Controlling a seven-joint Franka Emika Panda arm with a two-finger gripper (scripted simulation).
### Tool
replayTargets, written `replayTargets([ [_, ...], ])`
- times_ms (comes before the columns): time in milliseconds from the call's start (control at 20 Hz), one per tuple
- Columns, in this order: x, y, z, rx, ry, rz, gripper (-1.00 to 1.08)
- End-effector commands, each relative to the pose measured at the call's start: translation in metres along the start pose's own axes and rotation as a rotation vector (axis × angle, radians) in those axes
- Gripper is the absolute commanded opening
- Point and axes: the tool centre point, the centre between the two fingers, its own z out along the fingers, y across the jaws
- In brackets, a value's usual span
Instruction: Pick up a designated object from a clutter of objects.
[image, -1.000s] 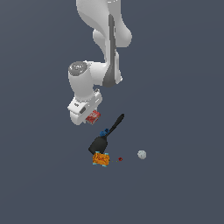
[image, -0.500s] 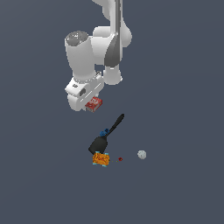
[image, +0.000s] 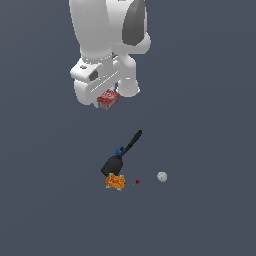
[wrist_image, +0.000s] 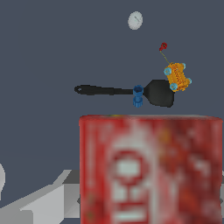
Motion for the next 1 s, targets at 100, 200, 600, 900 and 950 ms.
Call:
replayTargets([
  [100,0.003,-0.008,-0.039,0.001,0.000,0.000,-1.00],
  [200,0.004,-0.011,-0.054,0.001,0.000,-0.001,-1.00],
  [600,0.008,-0.017,-0.096,0.002,0.001,-0.001,-1.00],
  [900,0.010,-0.017,-0.107,0.002,0.001,-0.001,-1.00],
  [950,0.010,-0.017,-0.107,0.002,0.001,-0.001,-1.00],
])
